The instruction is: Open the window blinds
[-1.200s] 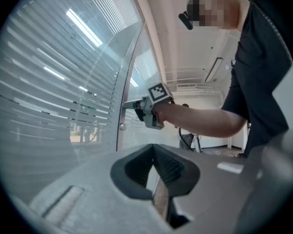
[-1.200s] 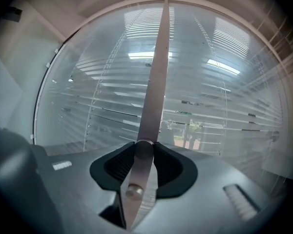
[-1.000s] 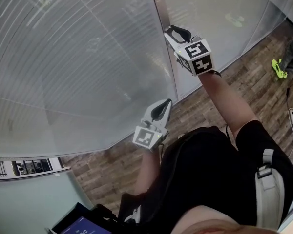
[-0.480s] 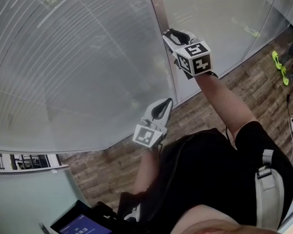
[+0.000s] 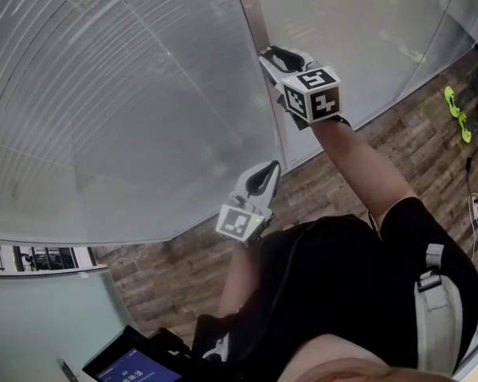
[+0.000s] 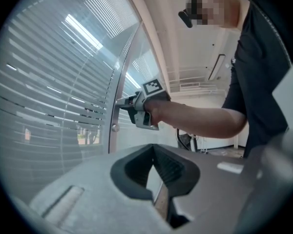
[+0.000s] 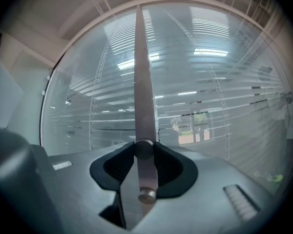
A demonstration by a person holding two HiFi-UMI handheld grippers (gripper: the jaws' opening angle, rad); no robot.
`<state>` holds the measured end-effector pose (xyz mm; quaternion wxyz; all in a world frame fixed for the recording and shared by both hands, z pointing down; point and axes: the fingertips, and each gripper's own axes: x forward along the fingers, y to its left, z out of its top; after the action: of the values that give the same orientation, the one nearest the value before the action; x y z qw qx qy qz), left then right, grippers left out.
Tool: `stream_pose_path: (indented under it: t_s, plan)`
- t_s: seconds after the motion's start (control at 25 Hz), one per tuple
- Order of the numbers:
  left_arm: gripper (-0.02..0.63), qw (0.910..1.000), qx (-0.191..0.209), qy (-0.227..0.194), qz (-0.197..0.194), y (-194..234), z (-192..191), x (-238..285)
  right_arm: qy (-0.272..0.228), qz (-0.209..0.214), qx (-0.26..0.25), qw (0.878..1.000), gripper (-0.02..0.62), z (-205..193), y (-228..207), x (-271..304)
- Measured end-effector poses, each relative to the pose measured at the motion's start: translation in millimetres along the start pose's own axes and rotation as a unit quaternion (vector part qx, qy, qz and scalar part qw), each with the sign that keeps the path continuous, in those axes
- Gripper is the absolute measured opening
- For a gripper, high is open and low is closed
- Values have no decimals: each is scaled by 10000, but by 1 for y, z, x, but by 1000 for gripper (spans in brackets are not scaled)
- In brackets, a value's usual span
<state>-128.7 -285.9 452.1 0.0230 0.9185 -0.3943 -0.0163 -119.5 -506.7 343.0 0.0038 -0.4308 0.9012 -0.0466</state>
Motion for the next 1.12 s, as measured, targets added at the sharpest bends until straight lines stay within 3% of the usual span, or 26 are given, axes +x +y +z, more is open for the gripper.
stream_pose_path:
  t_s: [0.12, 0.24, 0.32, 0.4, 0.48, 0.6, 0.68, 0.8, 0.92, 1.04, 1.12]
  plan:
    - [3, 10000, 24, -24, 0, 2, 3, 4, 3, 3, 30, 10000, 132, 0, -1, 4]
    - [3, 10000, 38, -66, 23, 1, 6, 2, 62, 127, -250, 9996, 137, 0, 2, 7]
    - [3, 10000, 24, -68, 50, 1, 5, 0, 77, 225, -726, 9971, 172, 2, 5, 4]
    - [3, 10000, -10, -47, 78, 2, 4, 0, 51, 218, -1577, 9872, 219, 11, 9, -1]
    - [3, 10000, -16, -38, 86, 3, 5, 1, 137, 156, -2831, 9589, 233, 19, 15, -4]
    - [3, 10000, 27, -44, 55, 1, 7, 3, 417, 65, -4684, 8825, 239, 18, 26, -5]
    - [3, 10000, 25, -33, 44, 0, 8, 4, 515, 38, -5459, 8363, 238, 11, 29, -3]
    - [3, 10000, 29, -43, 55, 2, 8, 4, 763, 19, -6156, 7843, 219, -2, 28, 1]
    - [3, 9999, 49, -73, 77, 3, 11, 3, 932, 48, -6555, 7494, 219, -8, 28, 7]
    - [3, 9999, 42, -66, 86, 4, 11, 3, 1020, 8, -6725, 7330, 199, -8, 24, 9]
    - [3, 9999, 25, -56, 82, 3, 11, 4, 1096, -47, -6791, 7258, 140, -8, 21, 11]
